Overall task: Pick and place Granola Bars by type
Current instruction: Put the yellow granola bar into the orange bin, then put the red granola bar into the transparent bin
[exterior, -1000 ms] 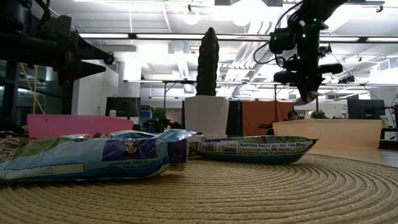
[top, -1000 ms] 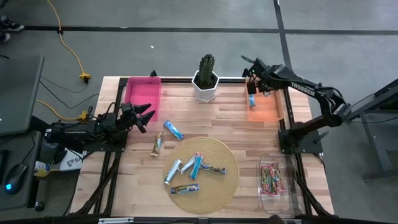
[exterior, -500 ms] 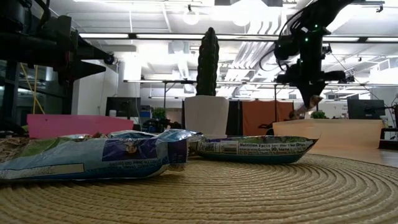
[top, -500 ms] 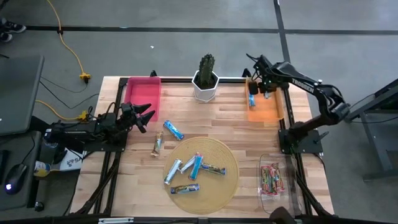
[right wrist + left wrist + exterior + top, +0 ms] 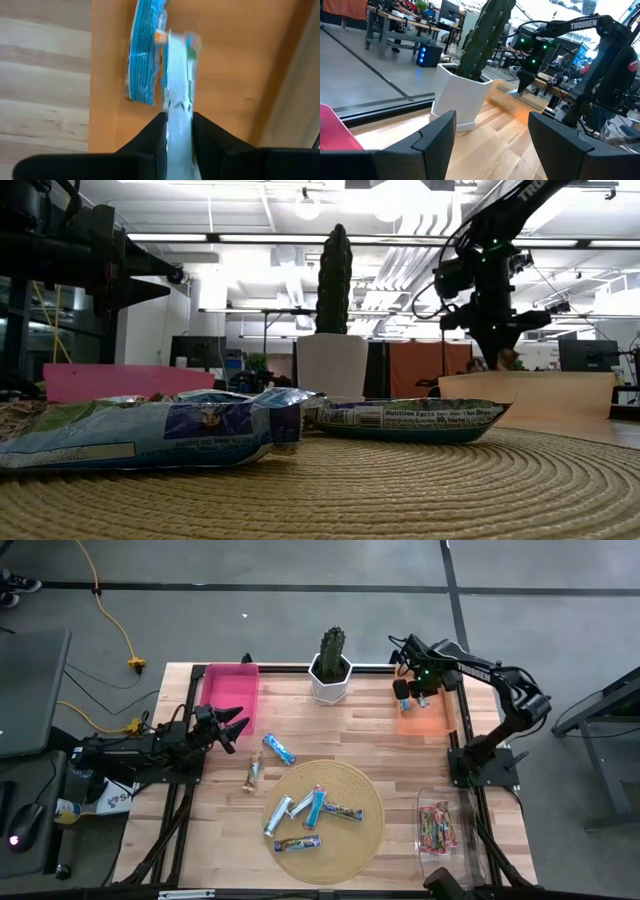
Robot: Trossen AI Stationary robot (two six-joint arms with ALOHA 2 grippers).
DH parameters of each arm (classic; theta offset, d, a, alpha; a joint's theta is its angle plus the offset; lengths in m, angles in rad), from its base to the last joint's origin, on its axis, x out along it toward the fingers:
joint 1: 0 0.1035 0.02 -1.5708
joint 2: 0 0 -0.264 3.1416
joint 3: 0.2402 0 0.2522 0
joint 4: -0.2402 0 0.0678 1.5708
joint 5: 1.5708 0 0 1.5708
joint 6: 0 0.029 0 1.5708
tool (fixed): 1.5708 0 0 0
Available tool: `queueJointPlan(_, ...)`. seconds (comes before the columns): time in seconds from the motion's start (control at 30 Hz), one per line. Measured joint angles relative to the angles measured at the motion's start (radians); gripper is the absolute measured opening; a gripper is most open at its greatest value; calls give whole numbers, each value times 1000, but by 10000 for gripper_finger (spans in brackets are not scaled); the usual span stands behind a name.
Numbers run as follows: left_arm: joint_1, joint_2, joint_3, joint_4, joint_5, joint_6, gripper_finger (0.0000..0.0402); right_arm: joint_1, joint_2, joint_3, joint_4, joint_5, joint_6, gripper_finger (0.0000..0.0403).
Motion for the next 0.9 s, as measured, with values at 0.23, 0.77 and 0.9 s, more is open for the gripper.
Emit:
queueJointPlan(0.23, 0, 0, 0, 0, 0, 0, 245, 0, 0, 0, -15, 0, 0, 112)
queueJointPlan(0.77, 0, 0, 0, 0, 0, 0, 245, 11, -132, 0, 32, -106, -9, 149)
queueJointPlan(0.9, 0, 0, 0, 0, 0, 0, 245, 33, -200, 0, 69, -145, -17, 149)
